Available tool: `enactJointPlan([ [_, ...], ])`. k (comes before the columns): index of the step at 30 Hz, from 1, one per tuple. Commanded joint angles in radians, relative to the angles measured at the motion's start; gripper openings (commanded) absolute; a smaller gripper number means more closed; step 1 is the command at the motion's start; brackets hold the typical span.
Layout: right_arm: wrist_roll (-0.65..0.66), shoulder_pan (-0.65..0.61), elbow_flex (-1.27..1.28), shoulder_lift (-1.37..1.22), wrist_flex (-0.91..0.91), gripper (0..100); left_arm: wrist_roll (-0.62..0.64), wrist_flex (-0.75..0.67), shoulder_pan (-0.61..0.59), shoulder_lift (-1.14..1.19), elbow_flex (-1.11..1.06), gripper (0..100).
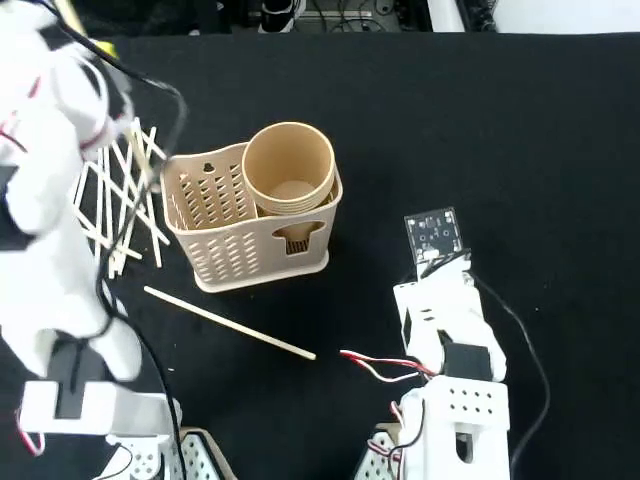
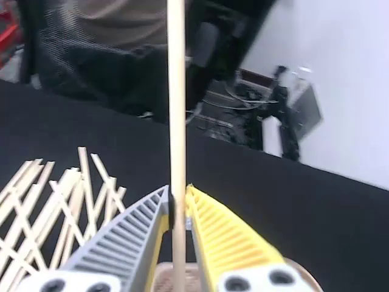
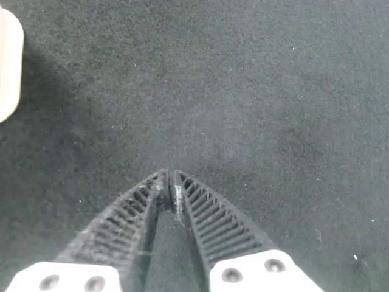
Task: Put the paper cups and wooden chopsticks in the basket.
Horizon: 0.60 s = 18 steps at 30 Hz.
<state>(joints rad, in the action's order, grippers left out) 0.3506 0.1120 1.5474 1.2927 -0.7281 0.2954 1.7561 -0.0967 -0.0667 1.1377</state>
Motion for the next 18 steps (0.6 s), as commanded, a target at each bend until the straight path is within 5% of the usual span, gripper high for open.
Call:
enactJointPlan([
  [1,0.008,0.009,0.001,0.012,0.012,1.8,0.025,0.005,0.096,-0.155,-0.151,3],
  [9,0.008,0.009,0.001,0.012,0.012,1.8,-0.006,-0.201,0.12,-0.442,-0.599,3],
  [18,0.008,0.009,0.001,0.012,0.012,1.8,-0.077,-0.741,0.13,-0.79,-1.267,3],
])
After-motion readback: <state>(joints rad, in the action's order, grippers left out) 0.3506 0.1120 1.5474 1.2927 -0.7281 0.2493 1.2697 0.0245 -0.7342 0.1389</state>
